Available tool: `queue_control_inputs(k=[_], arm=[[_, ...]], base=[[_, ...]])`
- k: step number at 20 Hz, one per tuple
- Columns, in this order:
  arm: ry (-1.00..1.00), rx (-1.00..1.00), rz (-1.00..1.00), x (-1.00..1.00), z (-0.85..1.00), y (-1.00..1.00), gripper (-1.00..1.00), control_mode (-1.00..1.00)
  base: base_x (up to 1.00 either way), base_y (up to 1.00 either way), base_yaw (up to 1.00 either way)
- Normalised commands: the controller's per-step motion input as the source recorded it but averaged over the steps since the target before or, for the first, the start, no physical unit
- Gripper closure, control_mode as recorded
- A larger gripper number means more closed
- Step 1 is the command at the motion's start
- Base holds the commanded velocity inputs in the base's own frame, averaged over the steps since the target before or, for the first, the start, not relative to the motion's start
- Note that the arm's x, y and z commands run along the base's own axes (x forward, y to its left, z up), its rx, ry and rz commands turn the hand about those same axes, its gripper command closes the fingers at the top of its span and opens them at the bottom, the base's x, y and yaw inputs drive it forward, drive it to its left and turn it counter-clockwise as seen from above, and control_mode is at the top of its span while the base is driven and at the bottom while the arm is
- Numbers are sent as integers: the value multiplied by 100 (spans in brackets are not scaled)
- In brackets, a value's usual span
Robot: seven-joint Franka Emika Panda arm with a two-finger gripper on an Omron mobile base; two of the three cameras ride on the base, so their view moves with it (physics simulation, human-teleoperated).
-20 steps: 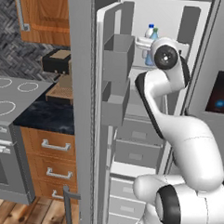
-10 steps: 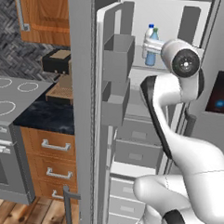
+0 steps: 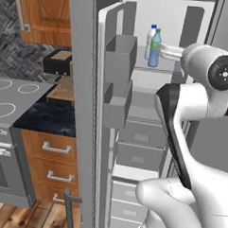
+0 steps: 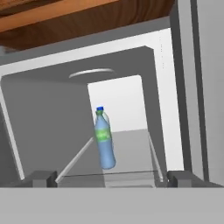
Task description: Take the bottled waters from the counter and place them in the freezer to freeze. Close the freezer door after placing the bottles.
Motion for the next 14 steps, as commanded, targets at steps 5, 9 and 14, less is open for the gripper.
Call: queue_control_inputs(k=[5,9,14], arm=[[13,0,6,-86,18,0,-100,-100],[17,-1,2,-88,10,0,-100,-100],[29,-8,0,-77,0,0,-100,-100]], base=[[0,0,0],[0,0,0],[0,0,0]])
